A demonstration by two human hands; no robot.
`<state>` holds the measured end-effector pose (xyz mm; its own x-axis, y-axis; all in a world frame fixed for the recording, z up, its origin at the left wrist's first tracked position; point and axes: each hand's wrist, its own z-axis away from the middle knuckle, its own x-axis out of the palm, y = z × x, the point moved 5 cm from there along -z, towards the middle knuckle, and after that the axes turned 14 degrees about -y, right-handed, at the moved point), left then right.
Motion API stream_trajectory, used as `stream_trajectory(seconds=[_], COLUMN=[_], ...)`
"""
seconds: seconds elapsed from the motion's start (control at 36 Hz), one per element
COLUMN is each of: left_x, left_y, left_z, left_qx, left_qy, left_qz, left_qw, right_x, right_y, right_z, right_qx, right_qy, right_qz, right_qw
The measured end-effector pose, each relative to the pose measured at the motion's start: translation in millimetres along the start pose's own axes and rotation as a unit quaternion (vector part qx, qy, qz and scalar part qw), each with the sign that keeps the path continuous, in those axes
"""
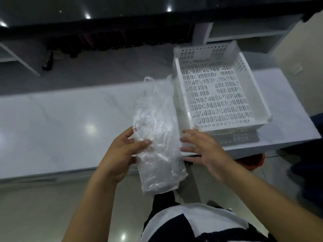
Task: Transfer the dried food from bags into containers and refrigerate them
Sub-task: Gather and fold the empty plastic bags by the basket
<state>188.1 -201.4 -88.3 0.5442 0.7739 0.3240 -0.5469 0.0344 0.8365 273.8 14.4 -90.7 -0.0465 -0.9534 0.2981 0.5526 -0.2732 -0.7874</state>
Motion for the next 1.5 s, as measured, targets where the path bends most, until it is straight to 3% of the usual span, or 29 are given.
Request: stream_trajectory(seconds=[0.11, 0.22, 0.42, 0.53, 0.72, 0.97, 1.28, 1.39, 1.5], left_x=[60.8, 137.0, 287.6, 357.2, 449.2, 530.7, 605.5, 624.8, 636.4], left_y=[6.3, 5.9, -43.2, -83.8, -129.2, -171.8, -207.1, -203.9, -204.6], left_z=[5.6, 10.0, -4.6, -22.5, -63.1, -159.3, -264.2, -286.2, -299.8], left_qx=[0.046, 0.066, 0.053, 0.027, -0.031, -0.098, -0.165, -0.182, -0.179], left_qy=[-0.043, -0.089, -0.156, -0.18, -0.216, -0.297, -0.344, -0.357, -0.35], left_qz=[-0.015, -0.045, -0.101, -0.113, -0.133, -0.172, -0.131, -0.043, -0.028], left_qw=[0.998, 0.993, 0.981, 0.977, 0.967, 0.934, 0.915, 0.915, 0.919], right_x=[-16.3, -56.5, -177.2, -231.4, -313.4, -408.6, -514.2, -546.8, -581.2], right_y=[-2.7, -11.6, 14.0, 43.8, 90.1, 116.7, 103.7, 97.6, 95.5], right_z=[31.2, 89.7, 208.4, 256.4, 314.1, 328.0, 326.2, 324.6, 325.7], right_qx=[0.028, -0.057, -0.172, -0.2, -0.203, -0.162, -0.113, -0.132, -0.172], right_qy=[-0.103, -0.154, -0.029, -0.035, 0.073, 0.206, 0.279, 0.279, 0.251], right_qz=[-0.113, -0.151, -0.024, -0.102, -0.117, -0.209, -0.227, -0.264, -0.288], right_qw=[0.988, 0.975, 0.984, 0.974, 0.969, 0.942, 0.926, 0.914, 0.908])
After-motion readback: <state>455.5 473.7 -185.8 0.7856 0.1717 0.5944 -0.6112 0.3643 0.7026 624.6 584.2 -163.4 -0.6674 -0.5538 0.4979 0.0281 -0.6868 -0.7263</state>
